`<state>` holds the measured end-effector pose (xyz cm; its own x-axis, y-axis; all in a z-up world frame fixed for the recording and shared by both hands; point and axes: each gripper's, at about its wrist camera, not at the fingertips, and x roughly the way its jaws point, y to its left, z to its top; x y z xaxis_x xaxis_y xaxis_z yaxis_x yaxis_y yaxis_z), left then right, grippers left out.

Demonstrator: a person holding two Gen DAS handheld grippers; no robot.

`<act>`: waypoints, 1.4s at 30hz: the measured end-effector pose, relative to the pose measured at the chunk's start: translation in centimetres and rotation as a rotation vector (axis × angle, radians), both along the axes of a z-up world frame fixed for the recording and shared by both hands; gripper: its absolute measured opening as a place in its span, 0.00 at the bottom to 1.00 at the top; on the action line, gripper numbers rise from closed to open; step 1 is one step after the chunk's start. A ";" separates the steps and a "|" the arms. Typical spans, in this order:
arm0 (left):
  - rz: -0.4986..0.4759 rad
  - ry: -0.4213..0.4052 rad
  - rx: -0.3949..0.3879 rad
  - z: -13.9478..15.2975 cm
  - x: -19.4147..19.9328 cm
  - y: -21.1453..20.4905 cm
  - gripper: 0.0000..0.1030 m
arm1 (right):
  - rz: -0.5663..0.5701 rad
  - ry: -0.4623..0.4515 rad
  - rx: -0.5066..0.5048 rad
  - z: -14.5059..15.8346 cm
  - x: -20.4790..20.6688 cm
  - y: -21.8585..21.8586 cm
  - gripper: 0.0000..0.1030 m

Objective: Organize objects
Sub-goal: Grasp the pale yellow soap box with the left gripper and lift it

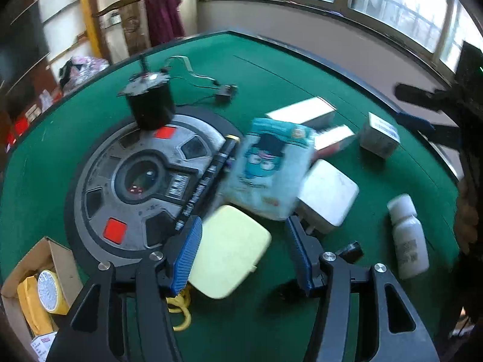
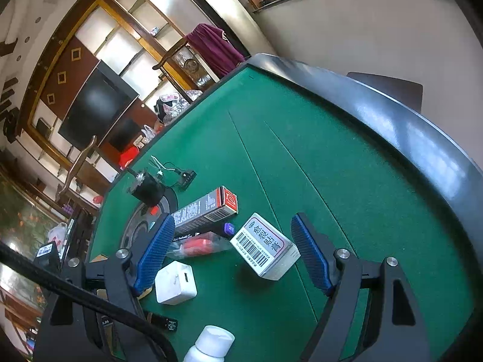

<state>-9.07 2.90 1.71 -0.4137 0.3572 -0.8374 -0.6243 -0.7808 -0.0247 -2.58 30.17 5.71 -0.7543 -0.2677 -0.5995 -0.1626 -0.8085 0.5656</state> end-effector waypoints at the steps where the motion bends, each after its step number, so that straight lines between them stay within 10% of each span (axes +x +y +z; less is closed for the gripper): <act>1: -0.032 -0.002 -0.009 0.0 0.6 0.2 0.48 | 0.005 -0.003 -0.006 -0.1 -0.1 0.0 0.77; 10: 0.012 0.019 0.004 1.6 0.6 -1.1 0.49 | 0.014 0.002 -0.003 -0.1 0.1 -0.3 0.77; 15: 0.056 -0.126 0.043 -1.1 -1.8 -1.4 0.50 | 0.018 -0.009 -0.001 -0.3 -0.1 -0.3 0.77; 24: -0.067 -0.078 -0.045 -1.1 3.7 0.3 0.49 | 0.044 -0.032 -0.006 -0.7 -0.5 -0.7 0.77; 36: 0.050 0.042 -0.078 -1.0 5.7 2.0 0.40 | 0.047 -0.023 0.051 -0.4 0.0 -1.6 0.77; 42: 0.147 0.074 0.036 1.0 9.1 -0.4 0.40 | 0.041 -0.007 0.108 0.0 0.3 -2.2 0.77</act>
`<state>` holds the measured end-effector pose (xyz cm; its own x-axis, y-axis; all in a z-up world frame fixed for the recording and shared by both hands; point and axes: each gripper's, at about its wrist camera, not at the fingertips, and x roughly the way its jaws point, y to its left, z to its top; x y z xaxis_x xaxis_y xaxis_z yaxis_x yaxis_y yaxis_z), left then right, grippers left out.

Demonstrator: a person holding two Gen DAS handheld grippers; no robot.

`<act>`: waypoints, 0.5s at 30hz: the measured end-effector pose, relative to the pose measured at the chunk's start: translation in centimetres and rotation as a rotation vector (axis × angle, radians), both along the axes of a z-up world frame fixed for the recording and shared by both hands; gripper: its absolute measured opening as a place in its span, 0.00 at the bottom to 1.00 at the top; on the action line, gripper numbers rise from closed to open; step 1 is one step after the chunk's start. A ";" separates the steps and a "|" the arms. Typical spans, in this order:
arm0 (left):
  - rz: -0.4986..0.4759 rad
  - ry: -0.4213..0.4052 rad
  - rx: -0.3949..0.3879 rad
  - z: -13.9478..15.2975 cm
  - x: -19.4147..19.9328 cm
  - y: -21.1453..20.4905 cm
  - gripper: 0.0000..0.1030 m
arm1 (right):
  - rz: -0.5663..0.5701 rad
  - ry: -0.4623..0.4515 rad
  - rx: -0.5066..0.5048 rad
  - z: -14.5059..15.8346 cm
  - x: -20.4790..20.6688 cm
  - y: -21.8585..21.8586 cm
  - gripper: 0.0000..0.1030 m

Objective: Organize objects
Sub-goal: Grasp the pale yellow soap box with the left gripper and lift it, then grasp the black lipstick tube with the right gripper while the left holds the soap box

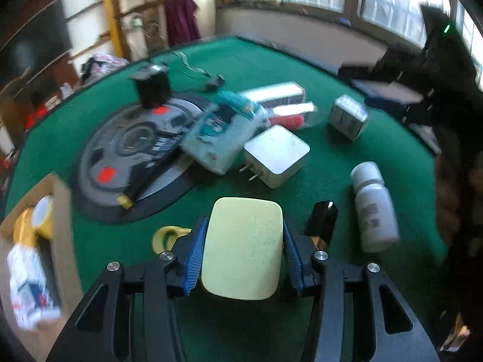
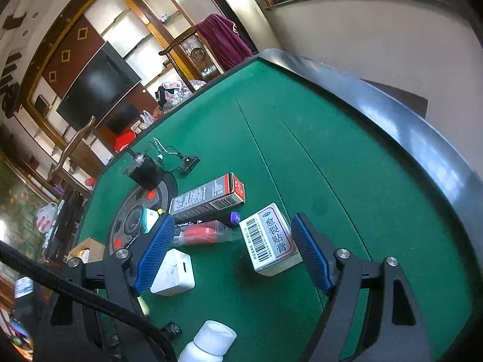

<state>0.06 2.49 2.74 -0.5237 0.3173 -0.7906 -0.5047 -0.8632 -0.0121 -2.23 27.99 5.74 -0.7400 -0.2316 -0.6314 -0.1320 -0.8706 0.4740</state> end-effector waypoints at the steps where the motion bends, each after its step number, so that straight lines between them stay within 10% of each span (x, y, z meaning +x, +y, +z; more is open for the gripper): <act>1: 0.017 0.016 0.038 0.8 1.0 -0.9 0.40 | -0.001 0.001 0.010 0.0 0.0 -0.1 0.77; 15: 0.249 0.160 0.303 6.3 8.8 -12.3 0.41 | 0.044 0.004 0.108 0.7 2.8 -3.1 0.77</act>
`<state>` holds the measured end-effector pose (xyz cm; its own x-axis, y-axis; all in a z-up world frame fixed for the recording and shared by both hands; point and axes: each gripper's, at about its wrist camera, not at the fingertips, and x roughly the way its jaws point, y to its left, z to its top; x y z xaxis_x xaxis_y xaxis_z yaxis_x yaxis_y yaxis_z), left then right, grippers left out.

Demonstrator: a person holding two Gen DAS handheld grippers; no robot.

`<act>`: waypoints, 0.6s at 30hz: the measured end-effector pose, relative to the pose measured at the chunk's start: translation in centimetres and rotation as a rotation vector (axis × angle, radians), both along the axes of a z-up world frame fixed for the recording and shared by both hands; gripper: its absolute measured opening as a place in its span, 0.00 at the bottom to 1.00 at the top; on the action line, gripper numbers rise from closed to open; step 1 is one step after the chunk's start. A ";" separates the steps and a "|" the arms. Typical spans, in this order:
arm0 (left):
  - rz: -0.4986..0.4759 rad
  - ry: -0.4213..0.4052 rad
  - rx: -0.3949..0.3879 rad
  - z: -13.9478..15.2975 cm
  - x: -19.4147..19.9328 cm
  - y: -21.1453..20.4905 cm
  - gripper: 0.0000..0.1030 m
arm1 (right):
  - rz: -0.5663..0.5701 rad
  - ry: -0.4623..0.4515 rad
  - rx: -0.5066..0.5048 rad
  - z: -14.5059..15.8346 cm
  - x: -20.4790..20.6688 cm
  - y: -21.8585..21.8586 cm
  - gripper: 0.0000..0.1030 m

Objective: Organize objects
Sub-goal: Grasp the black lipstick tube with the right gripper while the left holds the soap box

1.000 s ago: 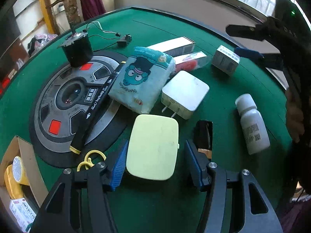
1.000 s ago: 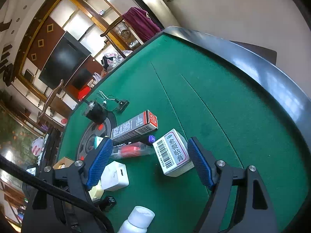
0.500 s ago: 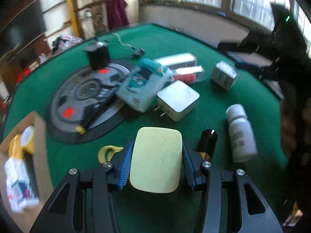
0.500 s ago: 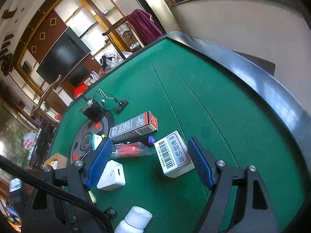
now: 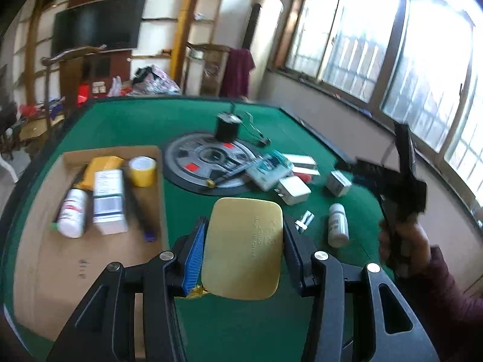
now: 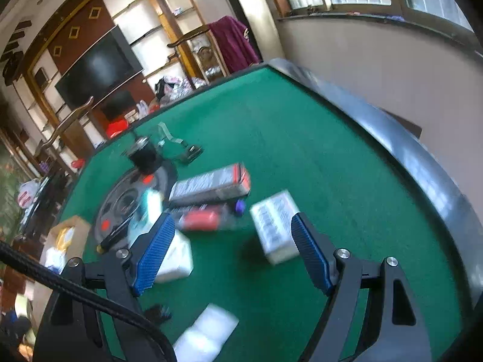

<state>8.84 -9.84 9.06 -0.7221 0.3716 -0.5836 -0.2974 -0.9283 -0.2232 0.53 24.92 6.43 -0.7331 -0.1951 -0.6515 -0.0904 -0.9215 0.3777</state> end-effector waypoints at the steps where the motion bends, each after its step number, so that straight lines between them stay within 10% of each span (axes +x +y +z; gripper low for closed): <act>1: 0.010 0.012 0.003 0.3 0.4 -0.7 0.41 | 0.011 -0.012 -0.015 0.0 0.9 -0.3 0.77; 13: 0.030 0.087 0.145 0.1 2.8 -5.4 0.41 | 0.360 -0.196 -0.158 -1.1 3.9 -10.6 0.77; 18: 0.051 0.114 0.194 0.4 3.8 -8.0 0.41 | 0.271 -0.253 0.012 -2.2 3.2 -13.1 0.77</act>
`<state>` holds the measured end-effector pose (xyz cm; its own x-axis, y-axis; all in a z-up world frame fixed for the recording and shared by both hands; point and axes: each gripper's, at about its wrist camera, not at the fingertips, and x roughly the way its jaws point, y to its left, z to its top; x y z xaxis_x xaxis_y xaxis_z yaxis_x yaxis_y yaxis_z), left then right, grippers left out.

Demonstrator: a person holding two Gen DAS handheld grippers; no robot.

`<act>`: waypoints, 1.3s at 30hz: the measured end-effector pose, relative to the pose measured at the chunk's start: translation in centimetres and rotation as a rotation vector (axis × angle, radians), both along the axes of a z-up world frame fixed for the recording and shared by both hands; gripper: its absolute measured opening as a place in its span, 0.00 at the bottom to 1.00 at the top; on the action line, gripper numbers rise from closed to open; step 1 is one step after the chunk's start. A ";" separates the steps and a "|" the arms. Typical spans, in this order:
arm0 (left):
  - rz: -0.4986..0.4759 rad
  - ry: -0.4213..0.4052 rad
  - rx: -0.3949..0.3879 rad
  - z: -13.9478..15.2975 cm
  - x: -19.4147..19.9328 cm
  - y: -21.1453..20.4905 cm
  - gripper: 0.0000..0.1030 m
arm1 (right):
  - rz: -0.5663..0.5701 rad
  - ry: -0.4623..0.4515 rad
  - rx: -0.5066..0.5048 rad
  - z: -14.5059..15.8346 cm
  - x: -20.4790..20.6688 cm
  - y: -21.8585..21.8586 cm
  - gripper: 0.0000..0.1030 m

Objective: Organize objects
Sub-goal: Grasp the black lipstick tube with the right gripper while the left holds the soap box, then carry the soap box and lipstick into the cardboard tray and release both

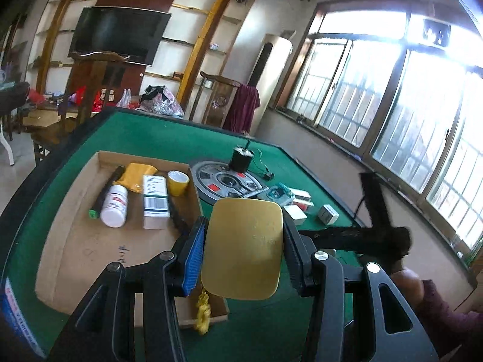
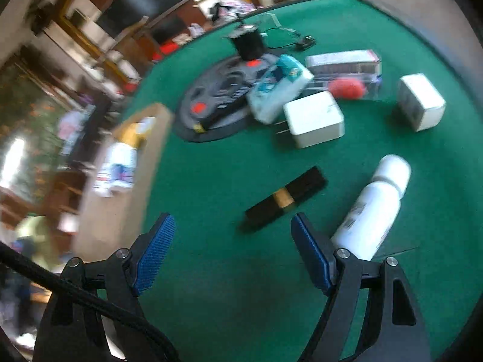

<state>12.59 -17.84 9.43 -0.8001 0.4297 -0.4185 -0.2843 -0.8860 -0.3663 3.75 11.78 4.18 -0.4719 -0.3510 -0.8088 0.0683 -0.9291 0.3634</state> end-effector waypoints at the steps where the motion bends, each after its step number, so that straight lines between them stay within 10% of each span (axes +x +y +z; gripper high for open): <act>1: 0.005 0.005 0.007 0.0 0.1 -0.5 0.41 | -0.020 -0.005 0.037 -0.2 -0.3 -0.2 0.77; 18: 0.085 -0.010 0.105 -2.6 -0.6 -6.3 0.41 | -0.060 0.010 0.294 -1.8 -2.0 -3.0 0.49; 21: 0.097 -0.015 0.108 -2.7 -0.5 -6.8 0.41 | -0.049 0.050 0.337 -1.8 -2.1 -3.4 0.27; 23: 0.104 -0.014 0.111 -2.7 -0.3 -7.1 0.41 | -0.042 0.052 0.304 -1.8 -2.3 -3.2 0.15; 39: 0.198 -0.029 0.070 -1.2 -0.9 -10.7 0.41 | 0.128 -0.016 -0.251 1.8 -1.4 -4.1 0.15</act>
<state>11.72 -28.52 8.27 -0.8601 0.2939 -0.4170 -0.0952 -0.8955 -0.4349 2.32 7.64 6.00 -0.3982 -0.5974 -0.6961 0.1718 -0.7940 0.5832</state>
